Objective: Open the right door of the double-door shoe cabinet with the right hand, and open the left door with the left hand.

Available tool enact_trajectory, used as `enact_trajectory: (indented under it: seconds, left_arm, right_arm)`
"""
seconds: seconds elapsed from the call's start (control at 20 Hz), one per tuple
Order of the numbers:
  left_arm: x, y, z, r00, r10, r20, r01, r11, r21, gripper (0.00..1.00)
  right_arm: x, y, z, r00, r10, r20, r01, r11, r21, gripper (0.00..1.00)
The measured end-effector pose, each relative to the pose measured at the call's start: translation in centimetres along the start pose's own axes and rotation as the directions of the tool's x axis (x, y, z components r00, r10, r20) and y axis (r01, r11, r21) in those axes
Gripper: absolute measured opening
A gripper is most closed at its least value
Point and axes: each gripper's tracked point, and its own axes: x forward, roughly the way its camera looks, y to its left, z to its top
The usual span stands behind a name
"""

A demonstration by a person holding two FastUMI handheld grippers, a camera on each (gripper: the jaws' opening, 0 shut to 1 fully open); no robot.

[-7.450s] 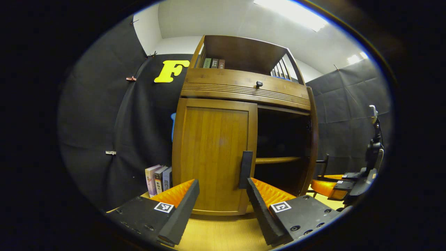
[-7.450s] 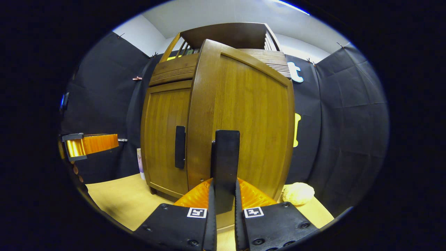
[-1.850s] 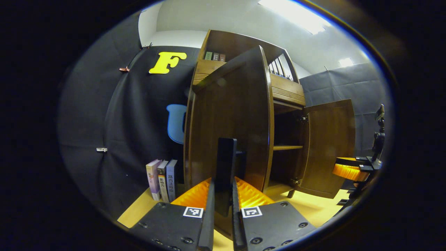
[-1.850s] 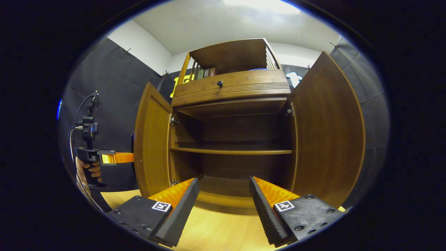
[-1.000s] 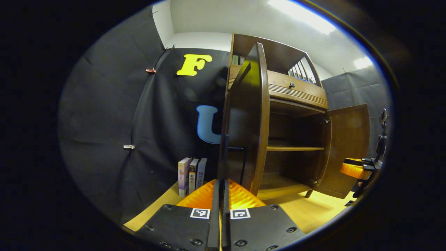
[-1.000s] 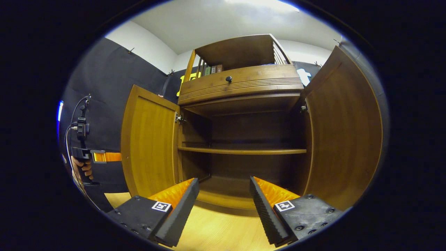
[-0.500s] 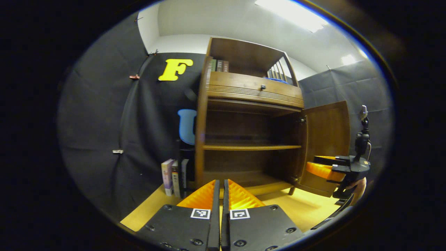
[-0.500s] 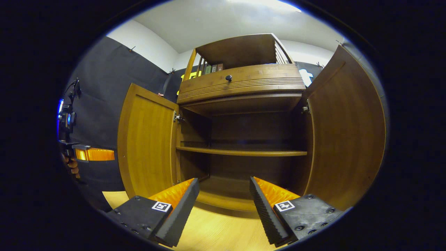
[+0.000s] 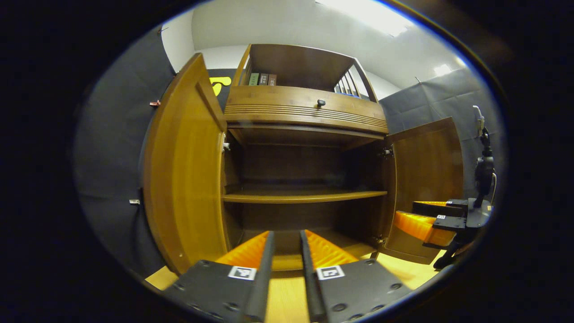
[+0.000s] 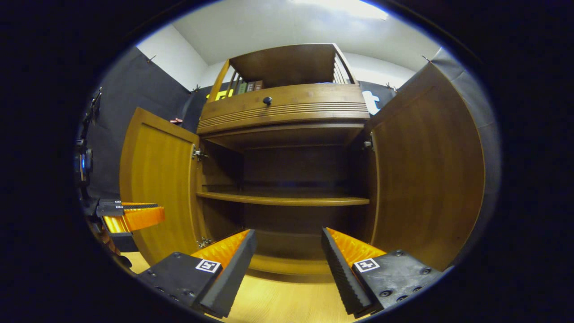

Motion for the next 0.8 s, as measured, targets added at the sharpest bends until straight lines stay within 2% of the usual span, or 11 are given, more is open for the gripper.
enact_trajectory:
  seconds: [0.15, 0.25, 0.45, 0.5, 0.7, 0.75, 0.8]
  left_arm:
    - [1.6, -0.2, -0.8, 1.000, 0.020, -0.010, -0.020, 1.000, 0.000, 0.71]
    - [2.2, -0.1, -0.7, 0.999, 0.051, 0.003, -0.051, 0.998, 0.030, 0.85]
    - [3.0, -1.2, -0.1, 0.999, 0.029, 0.043, -0.031, 0.999, 0.043, 0.93]
    - [3.1, -1.2, -0.3, 0.999, 0.030, 0.042, -0.032, 0.999, 0.039, 0.92]
    - [3.4, -0.4, -1.1, 0.997, 0.072, 0.013, -0.072, 0.997, 0.033, 0.92]
    - [3.5, -0.1, -1.2, 0.996, 0.083, 0.008, -0.084, 0.996, 0.028, 0.93]
    - [3.5, -0.1, -1.3, 0.996, 0.086, 0.004, -0.087, 0.996, 0.021, 0.93]
  right_arm:
    - [0.0, -0.9, 0.2, 1.000, -0.021, 0.010, 0.021, 0.999, -0.027, 0.92]
    - [-0.1, -1.0, 0.3, 1.000, -0.020, 0.015, 0.021, 0.999, -0.037, 0.92]
    - [0.3, -1.5, -0.1, 1.000, -0.021, 0.004, 0.021, 0.999, -0.050, 0.92]
    - [0.4, -1.4, -0.3, 1.000, -0.016, 0.000, 0.016, 0.999, -0.051, 0.93]
    - [0.8, -1.0, 0.1, 1.000, 0.003, 0.014, -0.002, 0.999, -0.045, 0.93]
    - [0.8, -1.0, 0.1, 1.000, 0.003, 0.018, -0.002, 0.999, -0.044, 0.97]
    - [0.9, -1.0, 0.1, 1.000, 0.003, 0.020, -0.002, 0.999, -0.041, 0.97]
